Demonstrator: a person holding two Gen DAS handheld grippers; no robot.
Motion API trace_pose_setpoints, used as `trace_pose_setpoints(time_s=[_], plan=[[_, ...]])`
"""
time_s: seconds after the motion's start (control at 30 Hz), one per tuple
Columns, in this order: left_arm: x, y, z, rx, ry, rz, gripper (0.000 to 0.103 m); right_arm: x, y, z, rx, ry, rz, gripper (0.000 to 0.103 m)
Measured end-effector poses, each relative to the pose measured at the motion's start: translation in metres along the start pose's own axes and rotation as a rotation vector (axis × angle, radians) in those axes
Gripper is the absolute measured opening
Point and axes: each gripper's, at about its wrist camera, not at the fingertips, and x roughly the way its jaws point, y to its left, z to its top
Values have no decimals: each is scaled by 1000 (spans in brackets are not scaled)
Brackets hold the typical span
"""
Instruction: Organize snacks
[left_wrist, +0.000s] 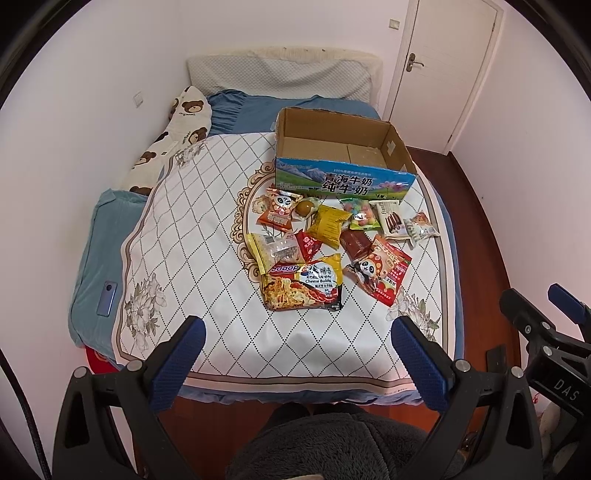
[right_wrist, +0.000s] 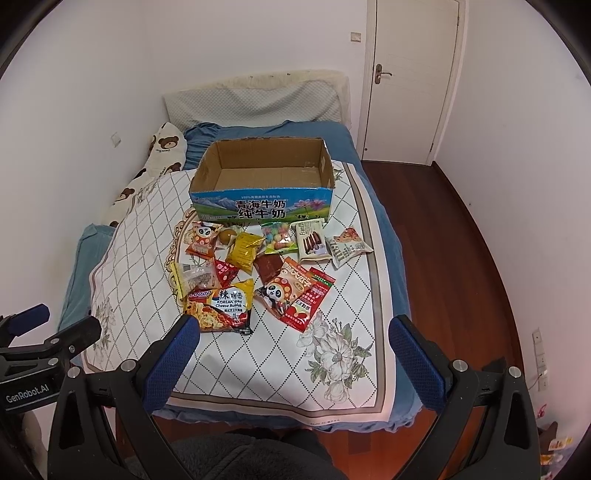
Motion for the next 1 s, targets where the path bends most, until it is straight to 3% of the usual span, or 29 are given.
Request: trace_pose_setpoints(time_s=[0.47,0.67,0.77,0.87,1.0], plan=[[3,-2,1,-1,3,0,103,4,-3,2,4,6,9,103],[38,7,16,-69,17,6,103,24,-13,7,42,20,22,103],[84,18,30,-128,72,7,103,61,-25,11,94,44,18,103],[143,27,37,-177,187,12,103,113,-36,15,135,104,12,103],[228,45,35,-370,392,-87,93,188,-48,15,194,218,51,103]])
